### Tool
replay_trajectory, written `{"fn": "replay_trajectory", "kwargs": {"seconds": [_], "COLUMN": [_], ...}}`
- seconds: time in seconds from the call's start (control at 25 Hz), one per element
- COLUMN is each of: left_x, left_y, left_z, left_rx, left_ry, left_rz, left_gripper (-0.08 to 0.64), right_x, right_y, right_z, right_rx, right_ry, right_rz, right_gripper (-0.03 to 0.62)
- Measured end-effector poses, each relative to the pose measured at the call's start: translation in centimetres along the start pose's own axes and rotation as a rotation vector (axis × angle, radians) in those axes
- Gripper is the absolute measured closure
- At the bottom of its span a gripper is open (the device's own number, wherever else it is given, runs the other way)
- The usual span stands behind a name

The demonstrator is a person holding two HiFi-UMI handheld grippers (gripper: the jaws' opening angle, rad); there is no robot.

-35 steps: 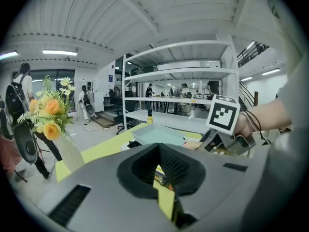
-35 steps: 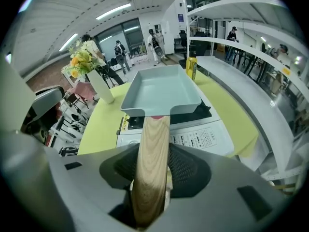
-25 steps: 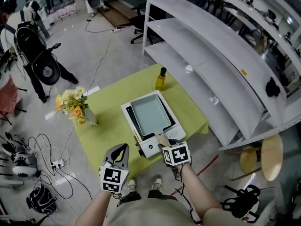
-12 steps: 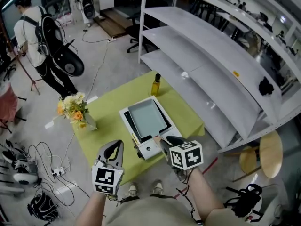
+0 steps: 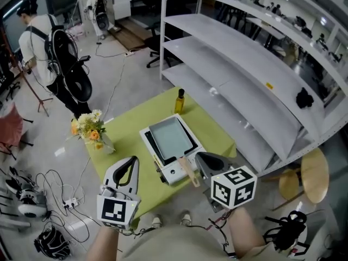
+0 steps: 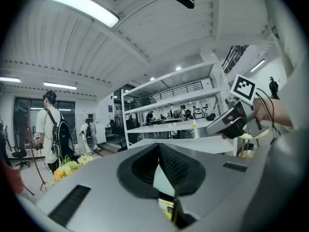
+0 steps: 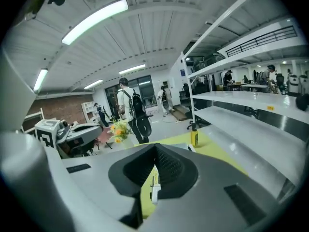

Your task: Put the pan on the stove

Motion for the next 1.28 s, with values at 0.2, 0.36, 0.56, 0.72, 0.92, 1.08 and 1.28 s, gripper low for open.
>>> {"fn": "replay_trajectory", "kwargs": {"seconds": [0.2,0.36,0.56,0.72,0.92,1.08,1.28], "left_x": [2.6,3.6,2.8,2.0,1.6,1.5,1.7], "left_y": [0.7,1.1,1.3,1.6,2.2,2.2,2.3], "left_z": [-1.7,-2.9,-3.4,-4.0,-4.3,-4.6,-4.9], "left_rx": [-0.01,-0.01,-0.017,-0.017,-0.03,-0.04,-0.047], "left_ry": [0.064,0.08,0.07,0.058,0.043,0.042,0.048], "left_rz": [-0.008,-0.005,-0.007,-0.019,-0.023,-0.013,-0.014], "left_gripper": [0.552,0.552,0.552,0.552,0.552,0.552,0.552], "right_x": [1.8,1.9,1.1,0.0,-1.0,-1.4,-1.5], "right_y": [-1.9,-3.2,-4.4,-5.3,-5.4,-5.3,-5.4], "right_z": [-3.3,-5.4,-6.2,-6.6,-6.8,-6.5,-6.5], "right_rx": [0.023,0.05,0.071,0.084,0.075,0.062,0.05], "right_ry": [0.104,0.139,0.147,0.148,0.12,0.119,0.126], "right_rz": [-0.046,-0.086,-0.135,-0.166,-0.186,-0.168,-0.152], "right_gripper": [0.586,0.586,0.586,0.587,0.587,0.588,0.587]}}
Point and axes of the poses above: the fingertips, and each gripper's own axes: z forward along the fingers, y to its right, x out of its top, the point moved 7 cm from there along -z, backward along the fingers, and after that the axes turned 3 degrees about -y, right-handed, at the moved point
